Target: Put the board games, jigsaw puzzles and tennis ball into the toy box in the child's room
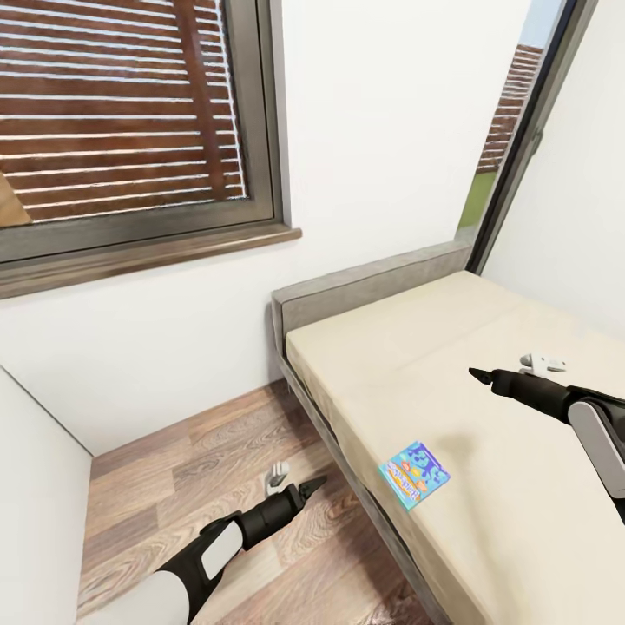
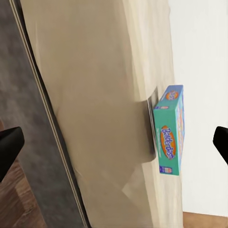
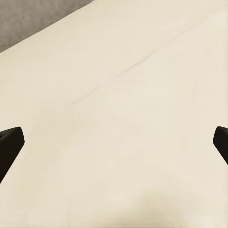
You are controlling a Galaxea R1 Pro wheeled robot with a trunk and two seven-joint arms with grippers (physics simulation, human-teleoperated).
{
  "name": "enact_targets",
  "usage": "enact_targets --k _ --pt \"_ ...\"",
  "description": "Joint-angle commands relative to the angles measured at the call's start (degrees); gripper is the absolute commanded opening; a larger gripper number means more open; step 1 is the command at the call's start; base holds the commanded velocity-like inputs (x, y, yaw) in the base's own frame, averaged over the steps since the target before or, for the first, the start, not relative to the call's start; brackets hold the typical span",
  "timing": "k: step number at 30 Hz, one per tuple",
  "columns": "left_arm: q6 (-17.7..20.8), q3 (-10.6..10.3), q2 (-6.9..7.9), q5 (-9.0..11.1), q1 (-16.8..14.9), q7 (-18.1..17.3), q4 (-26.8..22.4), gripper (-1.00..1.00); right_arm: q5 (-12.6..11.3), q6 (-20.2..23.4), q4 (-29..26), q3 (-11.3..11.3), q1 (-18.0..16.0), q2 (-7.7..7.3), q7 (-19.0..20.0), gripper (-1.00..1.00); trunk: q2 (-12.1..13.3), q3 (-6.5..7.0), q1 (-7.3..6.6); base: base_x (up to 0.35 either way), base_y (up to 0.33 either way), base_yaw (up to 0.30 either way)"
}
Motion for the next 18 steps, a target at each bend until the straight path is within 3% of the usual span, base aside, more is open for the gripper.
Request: enact_targets --k 1,18 --pt "0.6 -0.2 0.02 0.6 0.0 -0.1 0.0 1.0 0.3 0.3 0.0 -0.1 0.0 0.0 0.4 1.0 0.0 -0.14 -0.01 0.0 0.0 0.0" --pt "0.4 -1.1 -0.13 0.5 -0.1 -0.8 -1.2 1.0 0.3 0.3 -0.1 -0.1 0.0 0.0 0.4 1.0 0.0 -1.72 -0.01 0.0 0.0 0.0"
